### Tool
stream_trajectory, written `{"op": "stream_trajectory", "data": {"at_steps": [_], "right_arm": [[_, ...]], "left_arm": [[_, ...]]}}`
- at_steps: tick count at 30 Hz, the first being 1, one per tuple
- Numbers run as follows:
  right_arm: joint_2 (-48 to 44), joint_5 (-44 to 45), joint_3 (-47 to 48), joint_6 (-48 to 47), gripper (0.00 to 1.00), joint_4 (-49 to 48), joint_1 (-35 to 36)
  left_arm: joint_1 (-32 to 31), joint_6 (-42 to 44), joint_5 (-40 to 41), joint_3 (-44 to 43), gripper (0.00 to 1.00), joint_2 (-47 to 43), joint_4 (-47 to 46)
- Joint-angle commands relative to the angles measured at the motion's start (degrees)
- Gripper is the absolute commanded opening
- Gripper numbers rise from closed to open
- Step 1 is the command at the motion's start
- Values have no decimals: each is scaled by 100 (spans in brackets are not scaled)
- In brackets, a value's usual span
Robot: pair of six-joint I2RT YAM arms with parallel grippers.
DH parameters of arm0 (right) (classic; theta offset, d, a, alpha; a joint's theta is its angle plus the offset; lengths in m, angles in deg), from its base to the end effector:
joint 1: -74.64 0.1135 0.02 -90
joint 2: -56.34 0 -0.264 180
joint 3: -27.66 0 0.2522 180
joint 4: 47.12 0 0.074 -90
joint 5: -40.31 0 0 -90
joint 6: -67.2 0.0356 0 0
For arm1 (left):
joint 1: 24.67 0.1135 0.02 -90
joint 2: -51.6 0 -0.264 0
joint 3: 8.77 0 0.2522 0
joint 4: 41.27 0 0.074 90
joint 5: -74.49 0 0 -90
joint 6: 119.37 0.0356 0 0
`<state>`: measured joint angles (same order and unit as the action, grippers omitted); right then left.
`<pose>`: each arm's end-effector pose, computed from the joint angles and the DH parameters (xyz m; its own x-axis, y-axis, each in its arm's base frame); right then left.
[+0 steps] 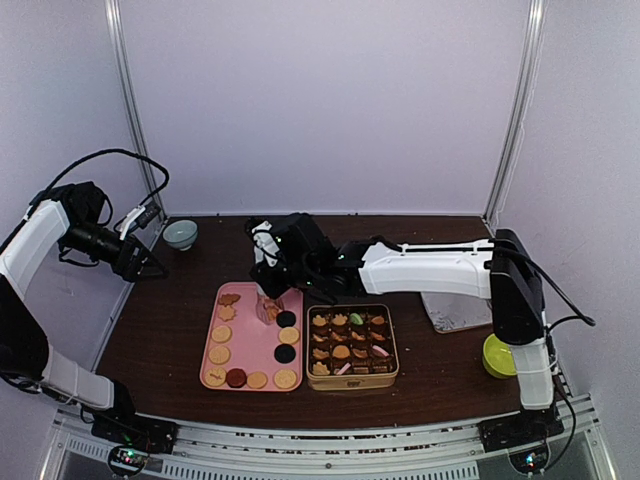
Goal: Pack the cookies
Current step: Pick up the fake cookies from the plate.
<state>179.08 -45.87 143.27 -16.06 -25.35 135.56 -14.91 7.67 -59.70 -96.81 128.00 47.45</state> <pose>0.2494 0.4436 0.2513 -0.3323 -0.3565 -0.8732 -0.8103 0.5818 0.0708 0.2281 0.0141 0.3240 -0.7474 0.3097 -0.5877 0.6042 0.6847 -0.4076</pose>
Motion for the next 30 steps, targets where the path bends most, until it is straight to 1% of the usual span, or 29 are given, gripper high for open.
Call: {"op": "stream_trajectory", "data": {"at_steps": [1, 9, 15, 19, 22, 24, 28, 30], "right_arm": [[117, -135, 29, 62, 43, -115, -28], [105, -308, 45, 171, 39, -193, 38], [59, -211, 72, 82, 32, -93, 39], [-203, -214, 152, 99, 29, -201, 34], [-535, -212, 218, 69, 28, -260, 57], [-868, -170, 56, 47, 28, -357, 82], [-1738, -64, -703, 91, 27, -557, 96], [-2235, 27, -1302, 139, 27, -627, 96]], "left_arm": [[46, 93, -117, -60, 97, -19, 24], [45, 91, -134, -129, 97, 15, 54], [44, 101, -143, -132, 97, 24, 68], [44, 102, -144, -122, 97, 49, 55], [45, 101, -143, -146, 97, 67, 55], [48, 102, -139, -156, 97, 72, 46], [45, 109, -150, -142, 97, 100, 29], [50, 111, -165, -124, 97, 124, 15]]}}
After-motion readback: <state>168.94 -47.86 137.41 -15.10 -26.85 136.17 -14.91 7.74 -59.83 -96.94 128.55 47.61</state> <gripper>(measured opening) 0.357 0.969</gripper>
